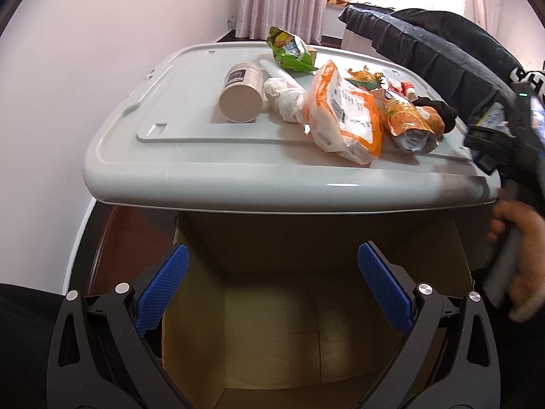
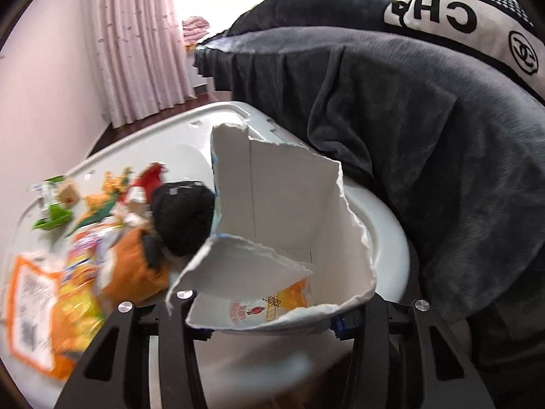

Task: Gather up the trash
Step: 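Lift the carton with the right gripper while the left gripper grasps the orange-white snack bag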

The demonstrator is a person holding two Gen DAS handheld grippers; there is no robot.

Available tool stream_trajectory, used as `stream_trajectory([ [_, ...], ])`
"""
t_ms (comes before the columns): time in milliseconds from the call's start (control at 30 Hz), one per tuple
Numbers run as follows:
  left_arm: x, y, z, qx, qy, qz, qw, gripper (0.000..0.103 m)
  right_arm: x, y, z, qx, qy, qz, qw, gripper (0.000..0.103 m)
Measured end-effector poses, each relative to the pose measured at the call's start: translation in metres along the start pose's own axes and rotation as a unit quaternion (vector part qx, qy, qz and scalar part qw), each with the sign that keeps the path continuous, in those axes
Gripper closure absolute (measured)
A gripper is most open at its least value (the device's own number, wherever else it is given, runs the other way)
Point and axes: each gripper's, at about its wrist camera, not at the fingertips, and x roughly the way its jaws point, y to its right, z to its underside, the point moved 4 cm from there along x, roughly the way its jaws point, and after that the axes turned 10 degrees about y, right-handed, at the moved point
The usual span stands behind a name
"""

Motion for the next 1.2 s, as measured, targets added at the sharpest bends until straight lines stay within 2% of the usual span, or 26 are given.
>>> stream_trajectory([
  [133, 0.000, -0.004, -0.001, -0.005, 0.008, -0.004, 0.9999, 0.006, -0.040, -0.002, -0.005, -0.010, -0.016, -0.074, 0.997, 0.056],
  [200, 0.001, -0.002, -0.003, 0.000, 0.013, -0.001, 0.9999, 0.006, -0.066, -0.005, -0.006, -0.045, -0.021, -0.121, 0.991, 0.056],
  [300, 0.006, 0.008, -0.010, 0.010, 0.006, 0.023, 0.9997, 0.006, -0.092, -0.008, -0.005, -0.108, -0.011, -0.158, 0.981, 0.056],
  [400, 0.012, 0.017, -0.023, 0.011, 0.006, 0.038, 0.9992, 0.006, -0.106, -0.007, 0.000, -0.136, 0.011, -0.169, 0.976, 0.056],
  [467, 0.020, 0.022, -0.035, -0.006, 0.002, 0.060, 0.9982, 0.006, -0.108, -0.006, 0.005, -0.141, 0.023, -0.171, 0.975, 0.055],
  [733, 0.065, 0.028, -0.057, -0.077, -0.010, 0.113, 0.9905, 0.006, -0.095, 0.004, 0.013, -0.108, 0.003, -0.178, 0.978, 0.055],
  [800, 0.067, 0.029, -0.060, -0.088, 0.007, 0.123, 0.9885, 0.006, -0.096, 0.004, 0.011, -0.104, 0.005, -0.180, 0.978, 0.055],
  [933, 0.079, 0.030, -0.064, -0.130, 0.005, 0.151, 0.9800, 0.006, -0.094, 0.000, 0.014, -0.103, -0.002, -0.186, 0.977, 0.055],
  [1033, 0.086, 0.030, -0.066, -0.167, 0.018, 0.174, 0.9702, 0.006, -0.094, -0.002, 0.014, -0.102, -0.006, -0.189, 0.977, 0.055],
  [1133, 0.085, 0.032, -0.068, -0.165, 0.047, 0.170, 0.9704, 0.007, -0.092, -0.002, 0.015, -0.102, -0.011, -0.188, 0.977, 0.055],
  [1200, 0.085, 0.038, -0.070, -0.157, 0.050, 0.173, 0.9711, 0.008, -0.090, -0.002, 0.016, -0.100, -0.016, -0.187, 0.977, 0.055],
])
